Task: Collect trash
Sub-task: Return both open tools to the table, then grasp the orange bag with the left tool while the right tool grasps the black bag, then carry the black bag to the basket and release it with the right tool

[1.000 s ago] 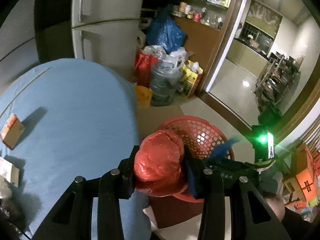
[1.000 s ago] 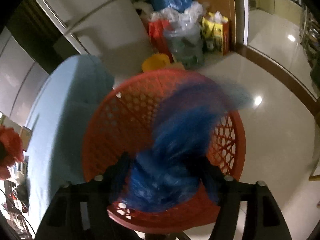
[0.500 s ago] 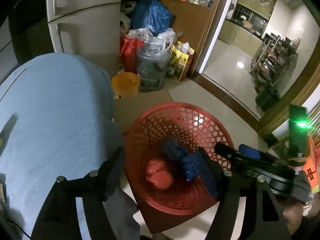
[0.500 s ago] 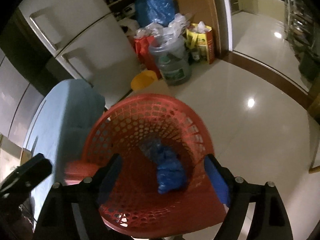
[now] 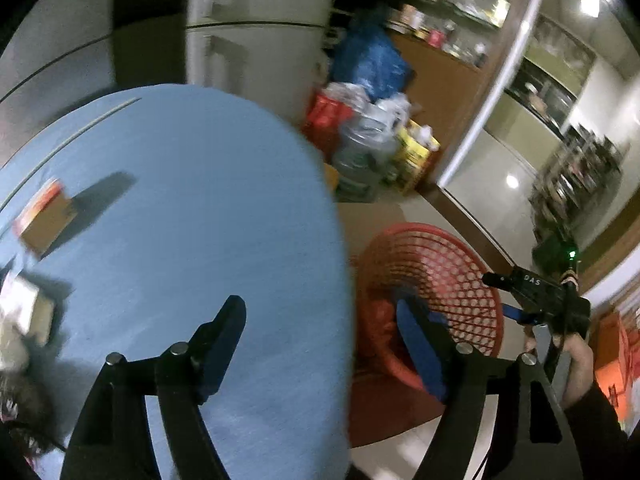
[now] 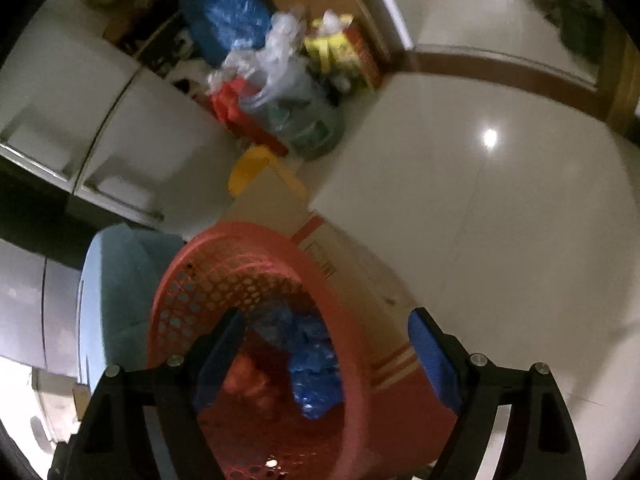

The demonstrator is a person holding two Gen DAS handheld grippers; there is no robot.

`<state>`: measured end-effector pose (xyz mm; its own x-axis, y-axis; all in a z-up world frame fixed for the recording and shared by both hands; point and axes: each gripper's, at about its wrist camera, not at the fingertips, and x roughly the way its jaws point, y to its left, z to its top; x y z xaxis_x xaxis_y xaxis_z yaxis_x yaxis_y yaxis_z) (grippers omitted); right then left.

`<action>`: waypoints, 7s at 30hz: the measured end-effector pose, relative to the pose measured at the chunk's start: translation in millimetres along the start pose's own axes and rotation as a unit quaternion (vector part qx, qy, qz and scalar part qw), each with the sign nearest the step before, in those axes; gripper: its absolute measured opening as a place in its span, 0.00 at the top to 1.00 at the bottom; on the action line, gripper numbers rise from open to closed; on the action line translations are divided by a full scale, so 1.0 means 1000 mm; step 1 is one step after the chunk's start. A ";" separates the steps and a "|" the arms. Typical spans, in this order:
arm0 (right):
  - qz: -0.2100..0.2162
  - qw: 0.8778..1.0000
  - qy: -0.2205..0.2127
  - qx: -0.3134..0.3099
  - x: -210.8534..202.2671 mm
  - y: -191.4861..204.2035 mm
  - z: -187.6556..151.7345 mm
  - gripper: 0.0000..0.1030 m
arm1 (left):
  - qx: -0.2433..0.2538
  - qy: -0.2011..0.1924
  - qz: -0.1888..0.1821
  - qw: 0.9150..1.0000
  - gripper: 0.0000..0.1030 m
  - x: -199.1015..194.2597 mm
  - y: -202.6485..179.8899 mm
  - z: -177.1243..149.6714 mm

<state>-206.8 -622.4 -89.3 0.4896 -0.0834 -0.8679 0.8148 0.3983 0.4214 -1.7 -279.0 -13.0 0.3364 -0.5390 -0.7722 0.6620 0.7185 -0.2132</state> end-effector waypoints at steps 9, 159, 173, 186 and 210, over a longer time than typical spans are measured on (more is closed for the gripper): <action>-0.065 0.987 0.040 -0.141 0.031 0.074 -0.051 0.15 | -0.081 -0.026 0.019 0.996 0.24 -0.037 0.069 -0.031; 0.091 0.955 -0.058 -0.277 -0.058 0.194 -0.145 0.48 | -0.059 0.011 0.200 0.978 0.70 -0.057 0.113 -0.050; 0.047 0.970 -0.086 -0.222 -0.058 0.143 -0.105 0.48 | 0.007 0.009 0.163 0.987 0.70 -0.035 0.053 -0.024; -0.001 0.983 -0.070 -0.169 -0.038 0.079 -0.073 0.47 | 0.069 0.020 0.121 0.990 0.70 0.000 -0.010 -0.006; -0.027 0.986 -0.061 -0.154 -0.026 0.072 -0.062 0.24 | 0.101 0.029 0.071 0.992 0.70 0.023 -0.059 0.009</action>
<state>-180.3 -534.5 -52.6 0.4978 -0.2139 -0.8405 0.7170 0.6467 0.2601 -27.1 -337.3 -13.1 0.4014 -0.4085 -0.8198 0.7335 0.6794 0.0206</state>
